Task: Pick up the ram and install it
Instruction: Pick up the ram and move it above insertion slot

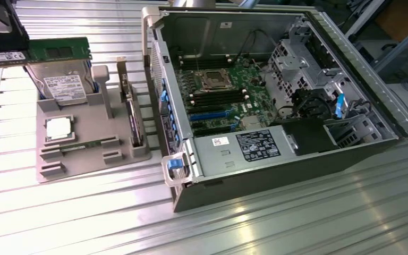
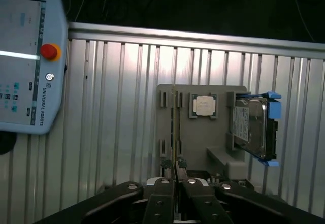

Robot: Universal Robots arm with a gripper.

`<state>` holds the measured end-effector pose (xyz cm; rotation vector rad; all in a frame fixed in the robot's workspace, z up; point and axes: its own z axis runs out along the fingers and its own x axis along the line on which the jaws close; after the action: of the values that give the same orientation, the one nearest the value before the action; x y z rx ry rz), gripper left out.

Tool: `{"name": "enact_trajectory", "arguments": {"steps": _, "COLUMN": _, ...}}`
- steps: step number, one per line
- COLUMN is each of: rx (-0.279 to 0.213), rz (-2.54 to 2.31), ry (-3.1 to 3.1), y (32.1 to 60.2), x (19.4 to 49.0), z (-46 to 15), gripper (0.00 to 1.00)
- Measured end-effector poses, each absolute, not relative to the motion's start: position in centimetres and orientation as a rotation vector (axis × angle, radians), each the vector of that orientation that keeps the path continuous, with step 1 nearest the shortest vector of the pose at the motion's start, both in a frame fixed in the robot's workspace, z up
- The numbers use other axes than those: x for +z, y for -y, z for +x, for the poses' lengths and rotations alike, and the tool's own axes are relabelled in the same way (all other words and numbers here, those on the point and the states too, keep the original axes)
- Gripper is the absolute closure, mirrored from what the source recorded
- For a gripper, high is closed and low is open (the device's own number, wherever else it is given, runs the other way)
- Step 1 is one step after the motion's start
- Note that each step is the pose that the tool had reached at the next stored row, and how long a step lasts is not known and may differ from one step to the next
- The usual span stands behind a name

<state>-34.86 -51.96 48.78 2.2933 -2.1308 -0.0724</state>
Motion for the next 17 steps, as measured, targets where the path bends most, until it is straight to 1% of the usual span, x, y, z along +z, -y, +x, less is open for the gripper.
{"name": "enact_trajectory", "arguments": {"steps": 17, "rx": -0.073, "rz": 2.294, "ry": 2.131, "y": 52.0, "x": 51.1, "z": -34.8, "gripper": 0.88}}
